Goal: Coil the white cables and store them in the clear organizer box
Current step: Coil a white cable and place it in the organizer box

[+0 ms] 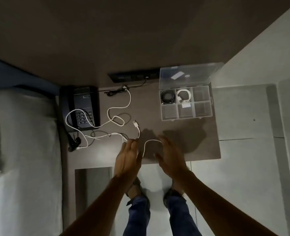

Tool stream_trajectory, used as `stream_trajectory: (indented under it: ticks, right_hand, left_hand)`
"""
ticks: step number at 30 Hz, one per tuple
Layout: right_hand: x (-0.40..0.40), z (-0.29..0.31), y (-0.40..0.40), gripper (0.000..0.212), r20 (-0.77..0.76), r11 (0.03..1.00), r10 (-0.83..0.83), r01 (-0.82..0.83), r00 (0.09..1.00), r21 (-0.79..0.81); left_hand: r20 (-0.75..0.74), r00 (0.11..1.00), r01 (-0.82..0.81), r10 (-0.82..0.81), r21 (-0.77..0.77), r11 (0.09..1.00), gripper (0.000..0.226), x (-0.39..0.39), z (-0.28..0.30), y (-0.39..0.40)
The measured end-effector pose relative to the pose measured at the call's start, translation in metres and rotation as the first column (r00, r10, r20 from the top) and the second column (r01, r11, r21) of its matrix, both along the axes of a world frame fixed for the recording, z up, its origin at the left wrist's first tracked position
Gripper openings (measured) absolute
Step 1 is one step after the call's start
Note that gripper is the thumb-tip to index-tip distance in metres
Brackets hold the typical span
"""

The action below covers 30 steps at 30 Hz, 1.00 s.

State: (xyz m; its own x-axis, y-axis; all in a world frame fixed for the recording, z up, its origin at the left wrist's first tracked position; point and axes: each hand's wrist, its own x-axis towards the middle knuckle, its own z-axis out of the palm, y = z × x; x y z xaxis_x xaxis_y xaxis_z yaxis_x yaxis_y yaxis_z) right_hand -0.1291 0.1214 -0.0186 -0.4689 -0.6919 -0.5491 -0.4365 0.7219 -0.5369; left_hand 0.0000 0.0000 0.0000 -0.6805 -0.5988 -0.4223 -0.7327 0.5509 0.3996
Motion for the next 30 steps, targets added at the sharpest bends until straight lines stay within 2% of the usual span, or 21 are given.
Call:
stream_trajectory:
  ticks: [3,7,9,11,12,13,15,18,19,20,21,23,25,26,27,28,29,30]
  right_hand:
    - [0.004,-0.024,-0.004,0.059,-0.040,0.998,-0.055,0.056,0.998,0.018]
    - [0.002,-0.040,-0.004,0.022,-0.013,0.989,-0.142,0.143,0.990,0.043]
    - [-0.004,-0.038,-0.001,0.023,0.040,0.989,-0.131,0.127,0.991,0.076]
    - [-0.011,-0.024,-0.001,0.029,0.168,0.991,-0.122,0.109,0.978,0.083]
    - [-0.015,-0.011,0.000,0.030,0.268,0.989,-0.146,0.130,0.952,0.075]
    - [-0.020,0.005,0.000,0.030,0.405,0.979,-0.205,0.194,0.891,0.070]
    - [-0.028,0.042,0.003,0.031,0.678,0.928,-0.317,0.363,0.663,0.079]
    - [-0.030,0.096,0.003,0.023,0.915,0.786,-0.347,0.596,0.208,0.163]
    - [-0.030,0.113,0.001,0.019,0.952,0.725,-0.303,0.657,0.037,0.205]
    - [-0.028,0.128,-0.001,0.025,0.967,0.665,-0.232,0.707,-0.110,0.240]
    - [-0.026,0.142,-0.004,0.034,0.969,0.617,-0.147,0.747,-0.201,0.248]
    - [-0.024,0.171,-0.012,0.040,0.959,0.502,0.000,0.829,-0.284,0.245]
    - [-0.025,0.203,-0.023,0.037,0.964,0.419,0.014,0.877,-0.264,0.235]
    - [-0.024,0.221,-0.027,0.038,0.982,0.409,-0.032,0.894,-0.185,0.182]
    - [-0.022,0.241,-0.032,0.040,0.993,0.432,-0.119,0.899,-0.024,0.074]
    - [-0.017,0.257,-0.036,0.039,0.941,0.501,-0.249,0.862,0.229,-0.077]
    - [-0.012,0.276,-0.040,0.036,0.809,0.569,-0.356,0.796,0.467,-0.209]
    - [-0.010,0.294,-0.043,0.034,0.634,0.627,-0.412,0.709,0.654,-0.324]
  left_hand:
    - [-0.053,0.998,-0.038,0.043,0.096,0.995,0.048,-0.011,-0.027,0.014]
    - [0.007,1.000,-0.001,0.000,0.133,0.991,0.061,-0.017,-0.056,0.015]
    - [0.031,0.998,0.053,-0.058,0.131,0.990,0.050,-0.016,-0.062,0.012]
    - [0.006,0.998,0.059,-0.062,0.217,0.974,0.030,-0.015,-0.060,0.007]
    - [-0.031,0.999,0.048,-0.041,0.267,0.962,0.028,-0.015,-0.056,0.003]
    - [-0.062,0.998,0.022,-0.002,0.316,0.948,0.026,-0.015,-0.050,-0.001]
    - [-0.152,0.986,0.004,0.063,0.403,0.915,0.022,-0.016,-0.027,-0.010]
    - [-0.271,0.954,0.049,0.125,0.554,0.831,0.030,-0.020,0.023,-0.018]
    - [-0.284,0.949,0.054,0.139,0.579,0.813,0.035,-0.022,0.043,-0.019]
    - [-0.297,0.944,0.061,0.144,0.585,0.808,0.038,-0.023,0.063,-0.017]
    - [-0.306,0.941,0.065,0.146,0.584,0.809,0.040,-0.024,0.083,-0.016]
    - [-0.336,0.928,0.070,0.164,0.589,0.805,0.037,-0.027,0.120,-0.012]
    - [-0.371,0.914,0.085,0.167,0.576,0.813,0.030,-0.027,0.159,-0.010]
    - [-0.381,0.907,0.078,0.180,0.572,0.817,0.027,-0.026,0.179,-0.010]
    - [-0.382,0.904,0.066,0.195,0.572,0.817,0.026,-0.025,0.199,-0.009]
    - [-0.384,0.900,0.057,0.206,0.574,0.817,0.025,-0.023,0.217,-0.008]
    - [-0.395,0.896,0.060,0.203,0.560,0.826,0.023,-0.021,0.237,-0.009]
    - [-0.418,0.889,0.076,0.187,0.538,0.839,0.022,-0.020,0.257,-0.012]
